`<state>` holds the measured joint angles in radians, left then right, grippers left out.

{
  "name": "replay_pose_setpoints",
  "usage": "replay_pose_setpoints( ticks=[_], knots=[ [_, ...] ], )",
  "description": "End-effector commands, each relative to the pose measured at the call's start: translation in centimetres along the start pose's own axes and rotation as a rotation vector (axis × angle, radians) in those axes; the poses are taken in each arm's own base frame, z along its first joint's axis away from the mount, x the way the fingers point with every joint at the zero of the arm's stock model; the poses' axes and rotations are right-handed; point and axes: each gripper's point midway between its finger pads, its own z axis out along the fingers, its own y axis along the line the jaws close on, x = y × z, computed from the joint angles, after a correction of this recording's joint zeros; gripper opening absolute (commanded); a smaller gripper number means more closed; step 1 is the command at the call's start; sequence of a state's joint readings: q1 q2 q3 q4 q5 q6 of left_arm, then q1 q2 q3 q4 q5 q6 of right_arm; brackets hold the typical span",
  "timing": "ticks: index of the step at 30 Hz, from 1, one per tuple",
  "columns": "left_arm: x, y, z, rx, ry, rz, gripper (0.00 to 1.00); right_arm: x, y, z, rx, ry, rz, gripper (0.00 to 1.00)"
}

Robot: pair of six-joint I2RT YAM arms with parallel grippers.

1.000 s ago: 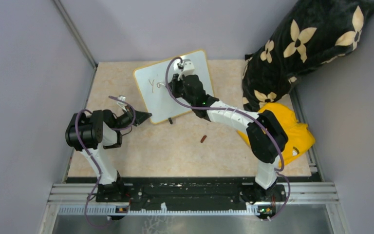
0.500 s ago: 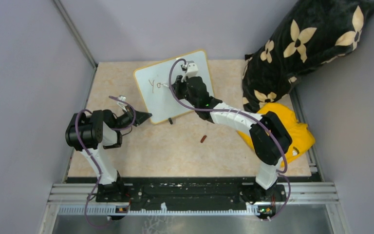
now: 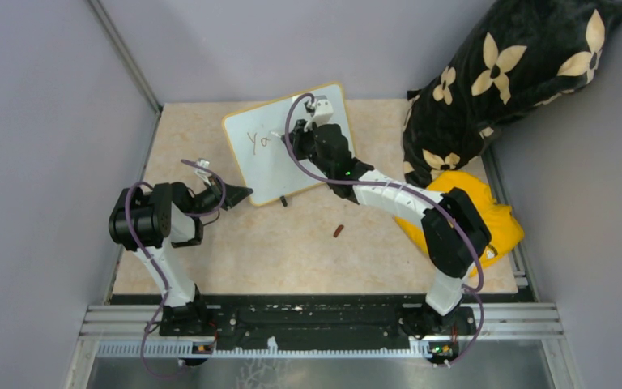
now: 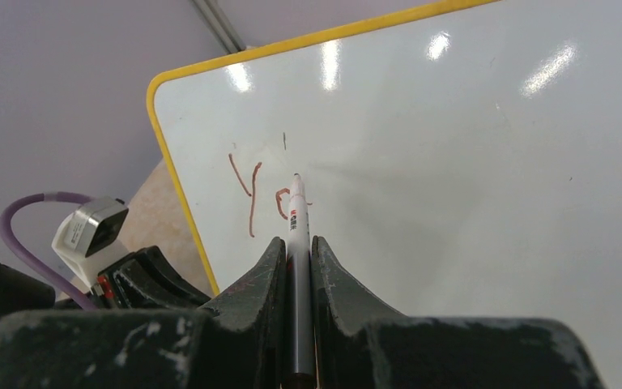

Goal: Write a sentence on the whiteboard

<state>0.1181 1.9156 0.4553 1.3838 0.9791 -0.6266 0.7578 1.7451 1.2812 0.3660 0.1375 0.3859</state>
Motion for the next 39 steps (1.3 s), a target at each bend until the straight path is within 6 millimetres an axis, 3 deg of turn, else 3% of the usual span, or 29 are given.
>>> replay_pose_setpoints(
  ticks=[1,16,39],
  knots=[
    [0.0,-0.2,0.2,0.003,0.008,0.010,0.00,-4.1,0.9,0.3,-0.025,-0.091,0.005,0.00],
    [0.1,-0.2,0.2,0.004,0.009,0.010,0.00,-2.4,-0.2,1.8,0.002,-0.041,0.000,0.00],
    [0.1,-0.2,0.2,0.001,0.009,0.010,0.00,1.1,-2.2,0.0,0.056,0.018,0.018,0.00]
  ],
)
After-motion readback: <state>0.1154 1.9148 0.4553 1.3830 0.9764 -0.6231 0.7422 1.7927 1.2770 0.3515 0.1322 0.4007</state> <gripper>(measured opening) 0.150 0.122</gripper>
